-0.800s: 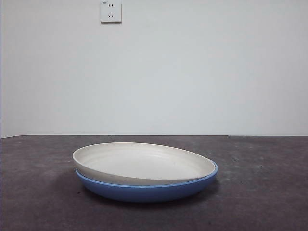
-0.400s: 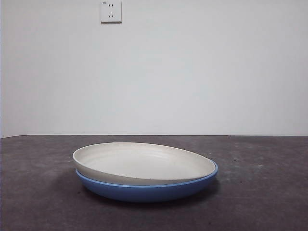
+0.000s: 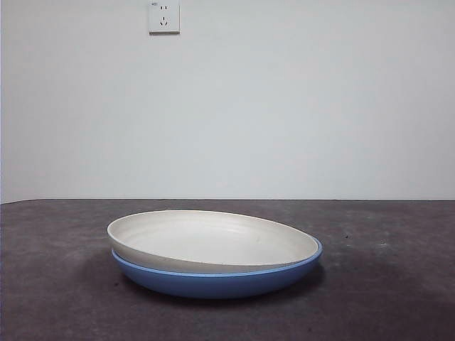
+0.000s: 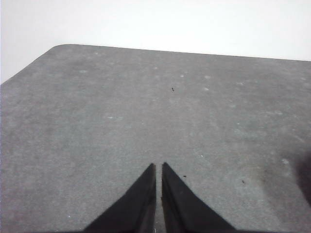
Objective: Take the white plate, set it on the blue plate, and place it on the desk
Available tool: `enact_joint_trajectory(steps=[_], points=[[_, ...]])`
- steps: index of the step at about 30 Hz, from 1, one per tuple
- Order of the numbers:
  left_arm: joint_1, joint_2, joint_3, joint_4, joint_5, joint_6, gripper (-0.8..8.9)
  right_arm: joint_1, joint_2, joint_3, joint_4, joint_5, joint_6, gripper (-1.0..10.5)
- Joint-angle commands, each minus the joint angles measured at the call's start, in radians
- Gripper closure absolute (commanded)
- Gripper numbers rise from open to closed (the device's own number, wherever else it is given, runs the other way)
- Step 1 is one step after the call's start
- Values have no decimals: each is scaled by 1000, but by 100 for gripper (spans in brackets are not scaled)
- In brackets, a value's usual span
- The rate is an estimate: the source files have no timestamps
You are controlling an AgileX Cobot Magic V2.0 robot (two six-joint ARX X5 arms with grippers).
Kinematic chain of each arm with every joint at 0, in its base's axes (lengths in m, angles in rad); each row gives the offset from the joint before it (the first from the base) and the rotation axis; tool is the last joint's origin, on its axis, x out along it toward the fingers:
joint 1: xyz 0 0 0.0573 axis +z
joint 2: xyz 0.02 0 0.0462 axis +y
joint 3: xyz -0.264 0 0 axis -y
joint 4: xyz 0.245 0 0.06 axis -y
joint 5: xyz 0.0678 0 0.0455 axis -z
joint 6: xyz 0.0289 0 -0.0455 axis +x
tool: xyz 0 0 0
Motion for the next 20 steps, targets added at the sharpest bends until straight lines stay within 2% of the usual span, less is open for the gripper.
enact_joint_trajectory(steps=[1,9,20], points=[[0,-2,-20,-4,-2,-2,793,-2,-39,-69,25,4,-9,913],[0,-2,-20,-4,-2,-2,793,-2,-115,-210,35,59,-8,913],[0,-2,-20,-4,-2,-2,793,-15,-115,-259,39,61,16,914]])
